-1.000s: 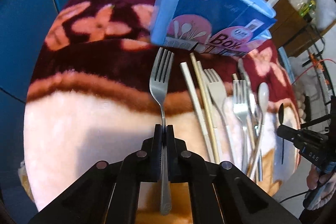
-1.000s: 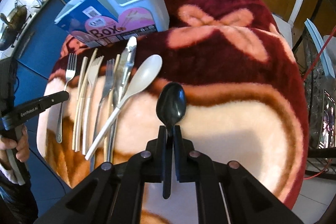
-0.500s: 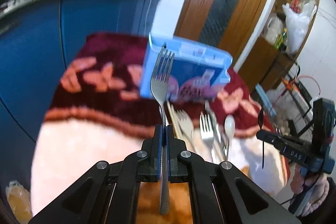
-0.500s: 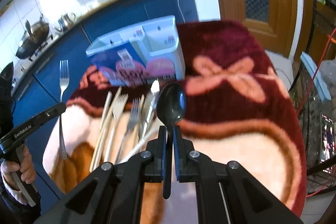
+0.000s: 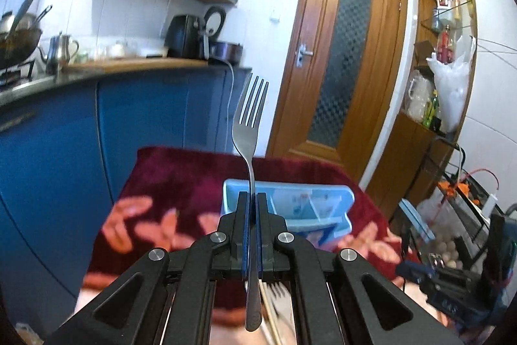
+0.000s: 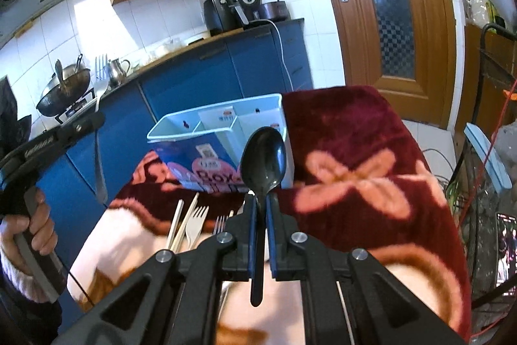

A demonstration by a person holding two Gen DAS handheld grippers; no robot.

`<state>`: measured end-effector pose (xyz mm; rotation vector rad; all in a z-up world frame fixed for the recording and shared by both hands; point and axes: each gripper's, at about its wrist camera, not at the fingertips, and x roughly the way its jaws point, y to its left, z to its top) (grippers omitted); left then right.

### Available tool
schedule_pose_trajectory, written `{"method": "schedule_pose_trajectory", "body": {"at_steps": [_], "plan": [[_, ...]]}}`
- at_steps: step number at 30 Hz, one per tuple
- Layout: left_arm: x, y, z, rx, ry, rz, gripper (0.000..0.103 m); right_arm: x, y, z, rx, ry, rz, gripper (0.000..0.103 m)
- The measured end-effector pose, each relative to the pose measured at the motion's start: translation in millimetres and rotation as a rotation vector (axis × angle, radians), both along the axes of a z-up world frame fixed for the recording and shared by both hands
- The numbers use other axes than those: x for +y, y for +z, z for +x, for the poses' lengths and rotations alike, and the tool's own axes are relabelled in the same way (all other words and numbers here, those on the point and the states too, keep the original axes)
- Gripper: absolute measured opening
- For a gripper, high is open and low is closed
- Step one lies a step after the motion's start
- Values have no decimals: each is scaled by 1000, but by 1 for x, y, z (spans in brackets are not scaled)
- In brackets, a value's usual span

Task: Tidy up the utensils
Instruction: 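Lift the silver fork with the left gripper and carry it over the blue caddy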

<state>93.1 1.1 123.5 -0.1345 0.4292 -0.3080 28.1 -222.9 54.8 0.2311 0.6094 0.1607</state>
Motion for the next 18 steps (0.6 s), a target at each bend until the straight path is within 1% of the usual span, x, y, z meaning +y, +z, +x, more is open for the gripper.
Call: {"method": "schedule_pose_trajectory", "body": {"at_steps": [3, 6, 9, 14, 18], "plan": [[-5, 7, 15, -40, 17, -11, 3, -2, 2, 6, -16, -2, -4, 8], [-6, 13, 30, -85, 44, -45, 3, -5, 3, 12, -36, -3, -1, 8], [-7, 17, 44, -113, 63, -69, 3, -7, 5, 18, -48, -5, 5, 8], [-15, 16, 63, -168, 103, -67, 3, -11, 5, 28, -65, -5, 29, 8], [-29, 2, 77, -185, 114, -28, 3, -14, 6, 40, -71, -1, 55, 8]]}}
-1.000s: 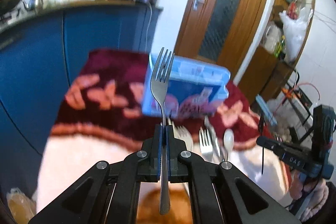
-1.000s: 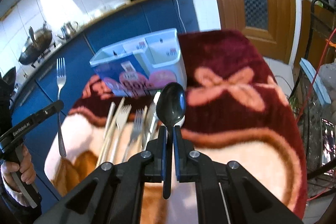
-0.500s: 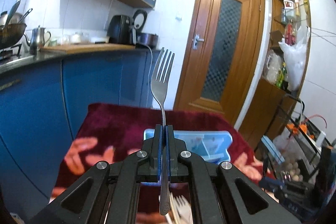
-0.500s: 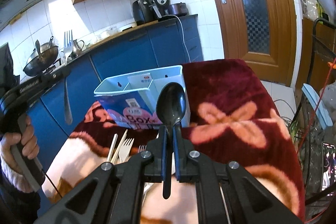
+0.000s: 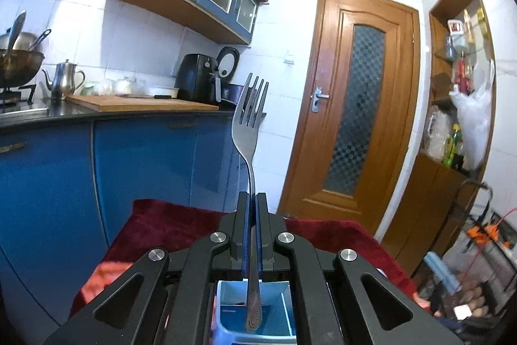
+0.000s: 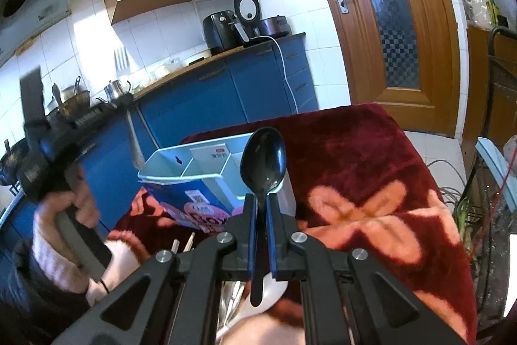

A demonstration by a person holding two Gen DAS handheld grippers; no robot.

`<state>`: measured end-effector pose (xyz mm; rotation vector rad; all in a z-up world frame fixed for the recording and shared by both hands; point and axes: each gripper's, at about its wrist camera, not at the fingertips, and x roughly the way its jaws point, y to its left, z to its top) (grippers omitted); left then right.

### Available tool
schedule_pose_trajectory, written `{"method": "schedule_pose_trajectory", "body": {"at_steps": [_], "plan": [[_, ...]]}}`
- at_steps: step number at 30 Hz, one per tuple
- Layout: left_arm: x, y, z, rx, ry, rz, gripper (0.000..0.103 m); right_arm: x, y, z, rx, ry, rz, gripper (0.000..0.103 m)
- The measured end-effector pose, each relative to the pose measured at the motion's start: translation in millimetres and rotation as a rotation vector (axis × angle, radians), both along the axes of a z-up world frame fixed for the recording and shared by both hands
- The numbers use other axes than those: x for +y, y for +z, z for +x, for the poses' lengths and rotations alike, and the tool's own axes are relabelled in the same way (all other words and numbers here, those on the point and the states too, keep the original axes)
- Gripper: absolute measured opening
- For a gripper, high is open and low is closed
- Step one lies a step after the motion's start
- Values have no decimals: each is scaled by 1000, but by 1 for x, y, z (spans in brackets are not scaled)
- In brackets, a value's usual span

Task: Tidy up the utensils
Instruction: 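Lift the silver fork with the left gripper and carry it over the blue caddy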

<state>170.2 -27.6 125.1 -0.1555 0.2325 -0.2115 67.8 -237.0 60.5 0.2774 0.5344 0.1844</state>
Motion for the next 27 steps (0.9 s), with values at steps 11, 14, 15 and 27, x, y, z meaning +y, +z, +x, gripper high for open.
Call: {"method": "schedule_pose_trajectory", "body": {"at_steps": [11, 14, 15, 27], "plan": [[-6, -40, 14, -4, 35, -1, 3, 16, 14, 43, -75, 30, -6, 8], [-6, -47, 11, -19, 30, -5, 3, 23, 16, 55, -124, 23, -40, 8], [-8, -48, 10, -21, 20, -3, 3, 26, 16, 60, -138, 22, -55, 8], [-14, -65, 13, 11, -16, 1, 3, 37, -10, 83, -138, 38, -112, 8]]}}
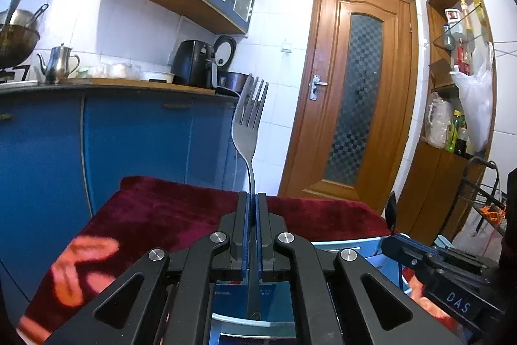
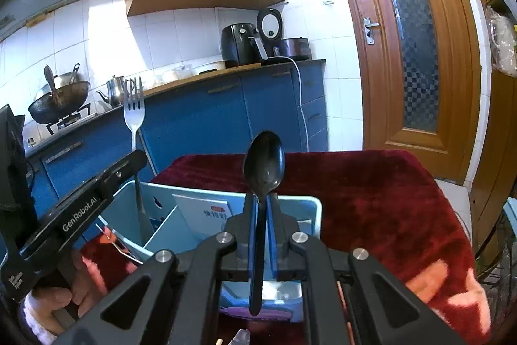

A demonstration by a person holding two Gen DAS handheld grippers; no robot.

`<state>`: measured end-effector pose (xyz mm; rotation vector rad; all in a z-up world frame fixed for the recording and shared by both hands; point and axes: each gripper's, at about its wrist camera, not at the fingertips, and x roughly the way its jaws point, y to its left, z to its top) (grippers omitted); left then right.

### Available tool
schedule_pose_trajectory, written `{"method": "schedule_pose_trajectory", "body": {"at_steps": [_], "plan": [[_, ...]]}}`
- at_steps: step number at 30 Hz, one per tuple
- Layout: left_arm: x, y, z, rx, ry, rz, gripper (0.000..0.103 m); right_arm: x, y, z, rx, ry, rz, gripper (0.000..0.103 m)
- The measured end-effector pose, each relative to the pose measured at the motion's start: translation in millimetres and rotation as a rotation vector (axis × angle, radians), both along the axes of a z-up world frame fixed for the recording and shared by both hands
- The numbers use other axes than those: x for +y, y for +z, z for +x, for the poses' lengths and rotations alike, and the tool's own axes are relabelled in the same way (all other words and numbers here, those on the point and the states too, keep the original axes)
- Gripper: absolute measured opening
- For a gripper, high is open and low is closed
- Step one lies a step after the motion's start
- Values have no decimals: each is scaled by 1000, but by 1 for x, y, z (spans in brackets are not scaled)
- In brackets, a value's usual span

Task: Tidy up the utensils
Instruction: 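Lift the silver fork with the left gripper and carry it over the blue caddy, then open the left gripper to drop the fork into the caddy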

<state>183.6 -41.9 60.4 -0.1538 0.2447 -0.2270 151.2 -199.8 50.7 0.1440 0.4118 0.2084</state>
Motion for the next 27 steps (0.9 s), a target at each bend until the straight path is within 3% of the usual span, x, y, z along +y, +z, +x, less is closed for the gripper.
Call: {"method": "schedule_pose_trajectory", "body": {"at_steps": [7, 11, 27], "plan": [[3, 2, -2, -13, 2, -7, 16, -6, -2, 0, 9, 2, 35, 12], [3, 2, -3, -14, 0, -9, 17, -12, -1, -3, -4, 12, 56, 19], [6, 20, -20, 20, -14, 1, 17, -15, 18, -23, -57, -8, 48, 20]]}}
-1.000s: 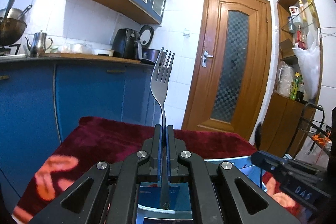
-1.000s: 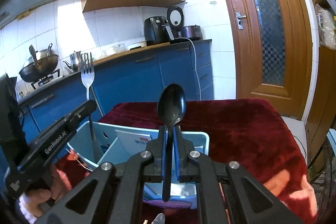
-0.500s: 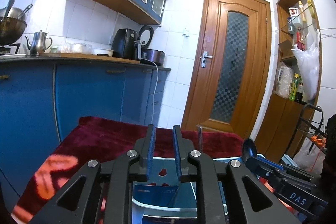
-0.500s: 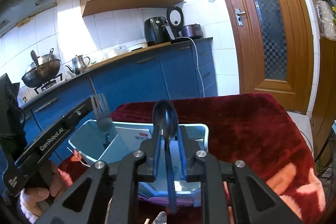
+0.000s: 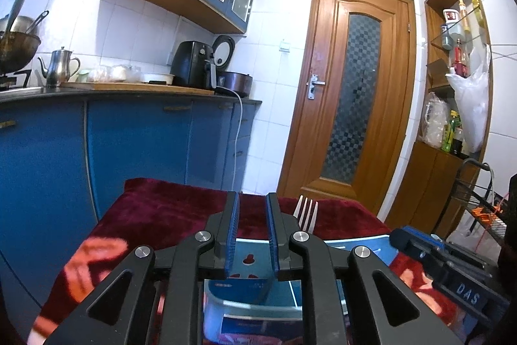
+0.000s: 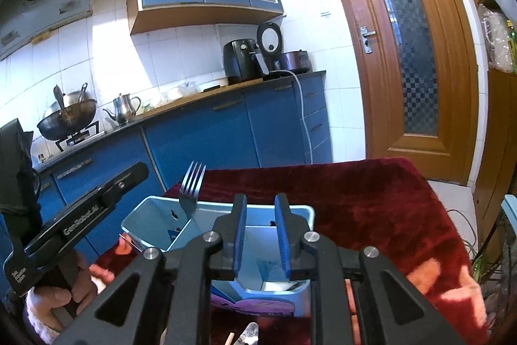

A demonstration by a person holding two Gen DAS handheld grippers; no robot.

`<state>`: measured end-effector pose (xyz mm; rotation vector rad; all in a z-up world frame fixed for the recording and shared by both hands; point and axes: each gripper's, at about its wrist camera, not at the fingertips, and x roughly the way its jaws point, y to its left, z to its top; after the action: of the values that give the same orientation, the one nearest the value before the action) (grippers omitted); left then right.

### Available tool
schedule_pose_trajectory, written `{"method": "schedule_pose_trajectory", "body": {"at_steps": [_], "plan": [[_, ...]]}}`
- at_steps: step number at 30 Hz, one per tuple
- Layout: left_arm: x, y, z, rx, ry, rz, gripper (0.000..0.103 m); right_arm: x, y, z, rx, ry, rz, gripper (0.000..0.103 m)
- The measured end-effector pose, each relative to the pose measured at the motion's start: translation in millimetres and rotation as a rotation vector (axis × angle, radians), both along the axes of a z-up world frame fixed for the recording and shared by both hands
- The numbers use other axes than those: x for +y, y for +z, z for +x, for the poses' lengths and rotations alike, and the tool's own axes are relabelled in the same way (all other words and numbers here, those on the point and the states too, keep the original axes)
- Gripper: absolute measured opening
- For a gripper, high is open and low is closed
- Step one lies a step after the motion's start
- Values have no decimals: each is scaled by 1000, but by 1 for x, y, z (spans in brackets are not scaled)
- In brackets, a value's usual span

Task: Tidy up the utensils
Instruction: 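Open the left gripper to drop the fork into the caddy, then move the left gripper back to the cutlery and close on a white chopstick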

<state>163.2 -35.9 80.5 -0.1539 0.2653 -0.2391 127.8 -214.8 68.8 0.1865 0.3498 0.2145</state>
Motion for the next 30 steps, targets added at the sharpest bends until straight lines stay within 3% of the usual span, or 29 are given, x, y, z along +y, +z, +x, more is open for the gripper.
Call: {"method": "schedule_pose_trajectory", "body": {"at_steps": [8, 15, 30], "plan": [[13, 4, -18, 64, 5, 0, 17, -5, 8, -18, 19, -22, -7, 20], [21, 10, -43, 97, 12, 46, 17, -3, 19, -42, 47, -30, -13, 20], [32, 8, -80, 236, -1, 65, 17, -8, 14, -89, 173, -66, 12, 21]]}}
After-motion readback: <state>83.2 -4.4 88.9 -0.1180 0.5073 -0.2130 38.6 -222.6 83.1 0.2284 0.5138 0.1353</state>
